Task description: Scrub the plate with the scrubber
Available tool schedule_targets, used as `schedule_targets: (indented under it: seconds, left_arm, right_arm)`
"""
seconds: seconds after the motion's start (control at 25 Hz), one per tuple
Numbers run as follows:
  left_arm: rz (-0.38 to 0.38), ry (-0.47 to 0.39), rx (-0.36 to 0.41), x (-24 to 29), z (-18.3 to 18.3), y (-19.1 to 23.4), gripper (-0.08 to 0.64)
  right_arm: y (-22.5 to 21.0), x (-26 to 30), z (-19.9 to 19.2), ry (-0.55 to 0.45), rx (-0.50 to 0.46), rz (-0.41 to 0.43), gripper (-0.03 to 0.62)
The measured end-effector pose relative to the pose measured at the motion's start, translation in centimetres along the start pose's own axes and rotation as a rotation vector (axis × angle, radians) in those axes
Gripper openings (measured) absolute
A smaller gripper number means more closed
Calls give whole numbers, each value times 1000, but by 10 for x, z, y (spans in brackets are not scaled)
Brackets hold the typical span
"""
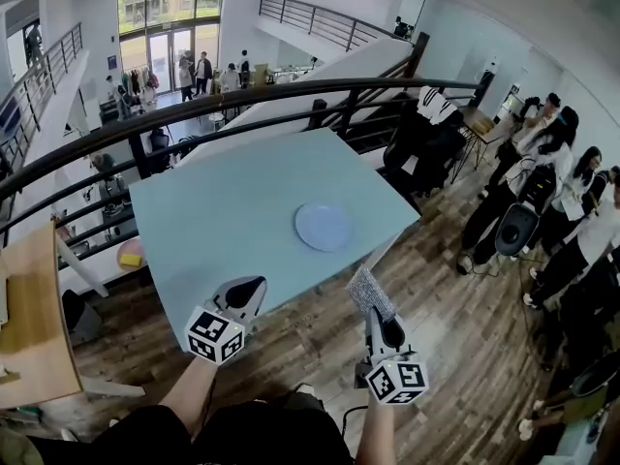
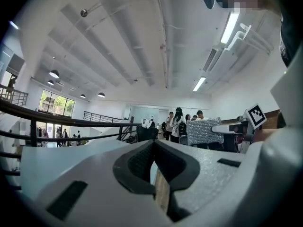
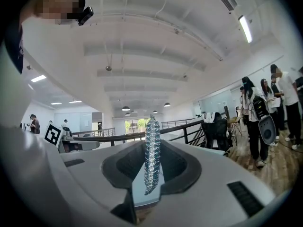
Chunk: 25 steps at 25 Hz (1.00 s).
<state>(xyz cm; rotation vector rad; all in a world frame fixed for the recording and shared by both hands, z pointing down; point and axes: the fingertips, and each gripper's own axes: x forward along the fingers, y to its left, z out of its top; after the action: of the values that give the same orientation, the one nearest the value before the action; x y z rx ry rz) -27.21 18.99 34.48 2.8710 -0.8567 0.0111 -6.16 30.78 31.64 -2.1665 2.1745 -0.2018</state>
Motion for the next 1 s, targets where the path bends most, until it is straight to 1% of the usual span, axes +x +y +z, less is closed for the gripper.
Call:
schedule_targets:
  seconds: [0.24,0.4,0.6,0.88,1.0]
  left_arm:
    - [10,20,-7,18,-12,7,8]
    - [13,30,-7,45,-16,12,8]
    - [19,39,-12,96,-15,23,8]
    - [33,46,-16,168,-11,33,9]
    - [48,59,-20,201,-15,33,8]
  right_arm:
    - [-12,17,-2,-2,4,7,87]
    - [-39,38,-6,6,17,2,87]
    - [-83,74,-5,14,35,-5,87]
    - [-131,134,-6,47,41,47,87]
    - [-157,157,-8,68,37,70,87]
